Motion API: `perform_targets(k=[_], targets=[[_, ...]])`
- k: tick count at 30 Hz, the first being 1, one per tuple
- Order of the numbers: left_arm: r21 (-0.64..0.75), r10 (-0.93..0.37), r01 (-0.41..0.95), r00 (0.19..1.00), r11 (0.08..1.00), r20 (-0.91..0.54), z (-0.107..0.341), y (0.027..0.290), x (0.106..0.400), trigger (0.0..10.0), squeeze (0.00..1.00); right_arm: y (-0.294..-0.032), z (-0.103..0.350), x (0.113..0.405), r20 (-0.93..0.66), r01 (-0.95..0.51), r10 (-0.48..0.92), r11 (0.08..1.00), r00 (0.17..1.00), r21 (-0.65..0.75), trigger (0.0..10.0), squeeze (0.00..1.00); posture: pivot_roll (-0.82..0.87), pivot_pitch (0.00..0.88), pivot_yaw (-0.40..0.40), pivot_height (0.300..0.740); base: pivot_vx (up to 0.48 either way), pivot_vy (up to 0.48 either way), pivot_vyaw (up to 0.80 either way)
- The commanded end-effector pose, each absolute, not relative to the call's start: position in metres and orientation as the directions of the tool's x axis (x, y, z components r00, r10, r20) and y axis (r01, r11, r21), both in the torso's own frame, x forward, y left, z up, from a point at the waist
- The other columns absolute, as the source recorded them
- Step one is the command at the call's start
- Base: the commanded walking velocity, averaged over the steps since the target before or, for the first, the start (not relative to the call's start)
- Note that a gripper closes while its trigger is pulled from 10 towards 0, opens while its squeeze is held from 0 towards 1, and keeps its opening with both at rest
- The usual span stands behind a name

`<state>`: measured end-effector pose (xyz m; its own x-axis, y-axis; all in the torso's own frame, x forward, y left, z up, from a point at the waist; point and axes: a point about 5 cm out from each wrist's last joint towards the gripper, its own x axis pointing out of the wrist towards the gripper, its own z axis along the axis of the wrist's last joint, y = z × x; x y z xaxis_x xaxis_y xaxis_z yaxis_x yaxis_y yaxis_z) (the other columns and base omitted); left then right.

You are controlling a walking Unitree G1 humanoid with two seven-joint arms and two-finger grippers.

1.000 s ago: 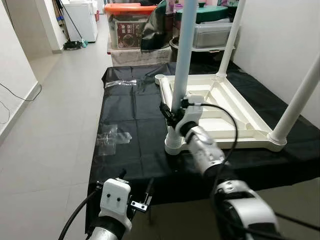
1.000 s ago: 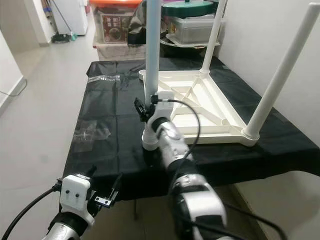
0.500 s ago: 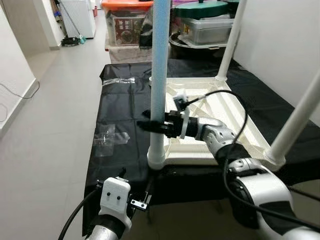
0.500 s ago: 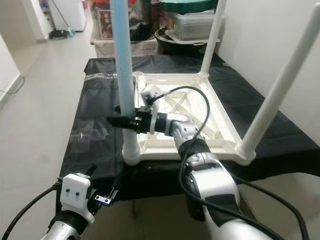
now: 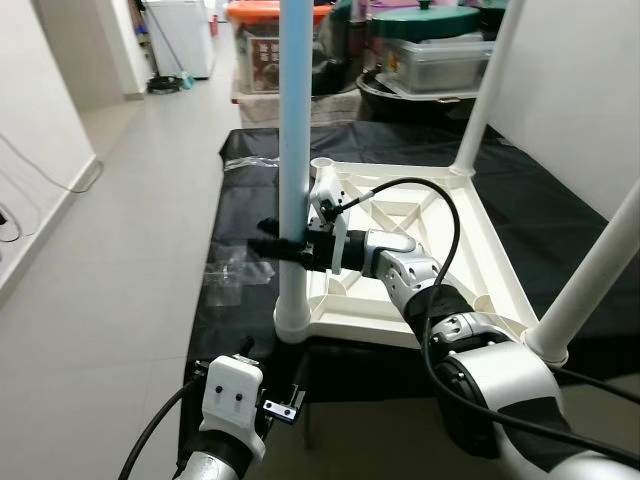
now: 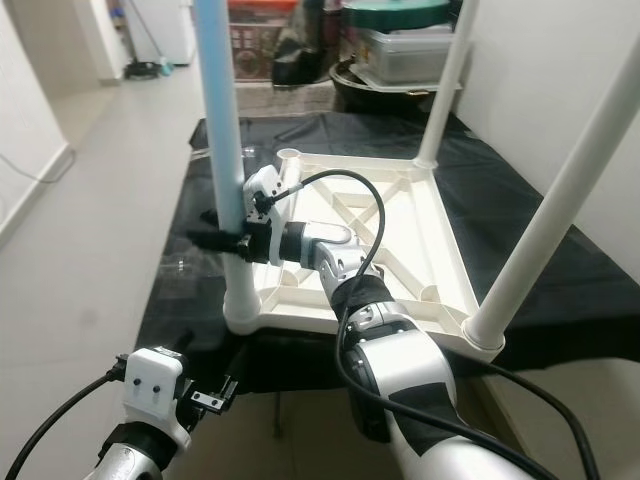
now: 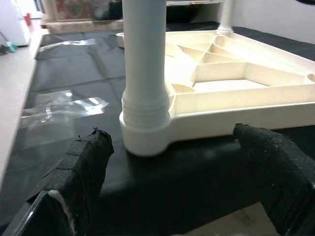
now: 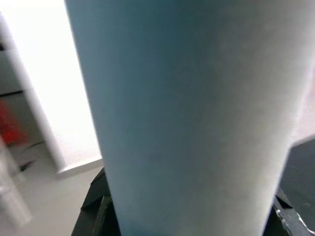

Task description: Building children table

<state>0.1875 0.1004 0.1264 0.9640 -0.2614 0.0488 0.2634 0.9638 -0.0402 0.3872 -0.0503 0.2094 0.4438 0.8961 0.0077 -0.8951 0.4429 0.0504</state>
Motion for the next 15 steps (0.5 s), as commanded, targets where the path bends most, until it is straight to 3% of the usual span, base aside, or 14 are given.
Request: perform_targets(k=[1,2,3,4,5,6,7,8,9,11,15], targets=[[-0.047,-0.255,0.257,0.966,0.965,0.038,0.123,0.102,0.187,10.0,0.0,-0.068,0.195,0.396,-0.021,-0.744,0.75,0.658,0.661,0.114,0.0,0.0,0.11,0.0,-0.031,0.74,0.0,0.0,0.0],[-0.046,-0.255,0.257,0.966,0.965,0.038,0.123,0.102,0.187,10.0,0.0,-0.075,0.192,0.4,-0.029,-0.659,0.666,0.743,0.746,0.115,0.0,0.0,0.11,0.0,-0.031,0.74,0.0,0.0,0.0],[-0.046,-0.255,0.257,0.966,0.965,0.038,0.123,0.102,0.187,10.0,0.0,-0.075,0.192,0.4,-0.029,-0.659,0.666,0.743,0.746,0.115,0.0,0.0,0.11,0.0,-0.031,0.74,0.0,0.0,0.0],[-0.045,-0.255,0.257,0.966,0.965,0.037,0.123,0.103,0.188,10.0,0.0,-0.089,0.187,0.406,-0.044,-0.484,0.493,0.865,0.869,0.13,0.0,0.0,0.11,0.0,-0.028,0.74,0.0,0.0,0.0],[-0.043,-0.256,0.257,0.966,0.965,0.036,0.123,0.104,0.188,10.0,0.0,-0.112,0.181,0.409,-0.064,-0.218,0.226,0.969,0.972,0.115,0.0,0.0,0.1,0.0,-0.02,0.74,0.0,0.0,0.0],[-0.043,-0.256,0.257,0.966,0.965,0.036,0.123,0.104,0.188,10.0,0.0,-0.112,0.181,0.409,-0.064,-0.218,0.226,0.969,0.972,0.115,0.0,0.0,0.1,0.0,-0.02,0.74,0.0,0.0,0.0],[-0.042,-0.256,0.257,0.966,0.965,0.035,0.123,0.104,0.188,10.0,0.0,-0.128,0.177,0.409,-0.073,-0.034,0.042,0.994,0.996,0.103,0.0,0.0,0.1,0.0,-0.02,0.74,0.0,0.0,0.0],[-0.042,-0.256,0.257,0.966,0.965,0.035,0.123,0.104,0.188,10.0,0.0,-0.128,0.177,0.409,-0.073,-0.034,0.042,0.994,0.996,0.103,0.0,0.0,0.1,0.0,-0.02,0.74,0.0,0.0,0.0],[-0.041,-0.257,0.258,0.966,0.965,0.034,0.123,0.104,0.188,10.0,0.0,-0.138,0.173,0.406,-0.082,0.108,-0.098,0.986,0.992,0.126,0.0,0.0,0.1,0.0,-0.018,0.74,0.0,0.0,0.0],[-0.041,-0.257,0.258,0.966,0.965,0.034,0.123,0.104,0.188,10.0,0.0,-0.138,0.173,0.406,-0.082,0.108,-0.098,0.986,0.992,0.126,0.0,0.0,0.1,0.0,-0.018,0.74,0.0,0.0,0.0],[-0.037,-0.26,0.261,0.965,0.965,0.033,0.123,0.104,0.189,10.0,0.0,-0.13,0.156,0.393,-0.123,0.253,-0.232,0.948,0.965,0.194,0.0,0.0,0.1,0.0,-0.014,0.74,0.0,0.0,0.0]])
